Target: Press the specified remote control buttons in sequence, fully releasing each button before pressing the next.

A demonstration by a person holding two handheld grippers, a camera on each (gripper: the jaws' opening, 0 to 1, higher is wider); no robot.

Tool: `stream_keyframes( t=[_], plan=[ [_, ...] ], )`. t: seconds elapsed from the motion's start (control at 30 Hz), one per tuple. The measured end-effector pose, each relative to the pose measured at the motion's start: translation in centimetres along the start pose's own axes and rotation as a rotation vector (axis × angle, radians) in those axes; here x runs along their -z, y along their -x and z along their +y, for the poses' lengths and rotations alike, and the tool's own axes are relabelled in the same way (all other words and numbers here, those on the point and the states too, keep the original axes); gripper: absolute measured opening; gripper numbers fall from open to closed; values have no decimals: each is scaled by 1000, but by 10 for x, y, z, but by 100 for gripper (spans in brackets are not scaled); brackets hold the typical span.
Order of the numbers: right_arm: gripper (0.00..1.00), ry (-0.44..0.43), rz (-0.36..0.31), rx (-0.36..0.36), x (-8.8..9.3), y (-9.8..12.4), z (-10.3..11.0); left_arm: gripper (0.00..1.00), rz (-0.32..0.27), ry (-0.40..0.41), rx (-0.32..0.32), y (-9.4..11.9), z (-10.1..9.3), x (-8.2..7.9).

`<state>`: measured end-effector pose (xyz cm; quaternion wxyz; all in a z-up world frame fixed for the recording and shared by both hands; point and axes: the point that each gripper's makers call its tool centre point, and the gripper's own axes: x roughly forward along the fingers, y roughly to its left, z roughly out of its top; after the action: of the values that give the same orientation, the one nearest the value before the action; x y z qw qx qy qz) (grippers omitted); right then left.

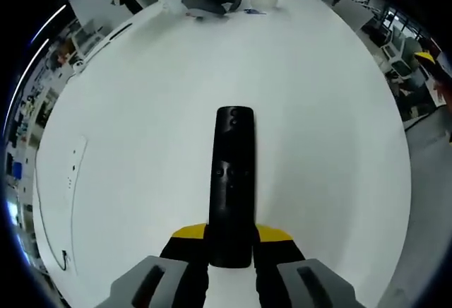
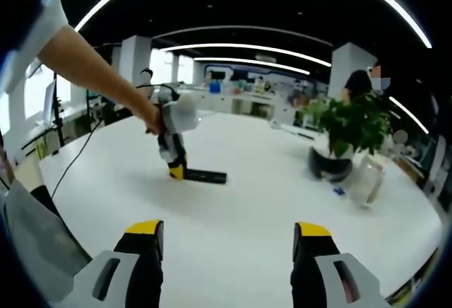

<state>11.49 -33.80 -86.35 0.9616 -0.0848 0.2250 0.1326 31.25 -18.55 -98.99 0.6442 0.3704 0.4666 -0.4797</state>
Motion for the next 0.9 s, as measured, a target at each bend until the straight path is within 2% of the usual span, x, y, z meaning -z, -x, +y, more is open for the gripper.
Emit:
stream_keyframes(
  t=[0.9],
  plan=[
    [72,6,-11,0,0,1,-1,23,84,-42,7,3,-53,13]
  ],
)
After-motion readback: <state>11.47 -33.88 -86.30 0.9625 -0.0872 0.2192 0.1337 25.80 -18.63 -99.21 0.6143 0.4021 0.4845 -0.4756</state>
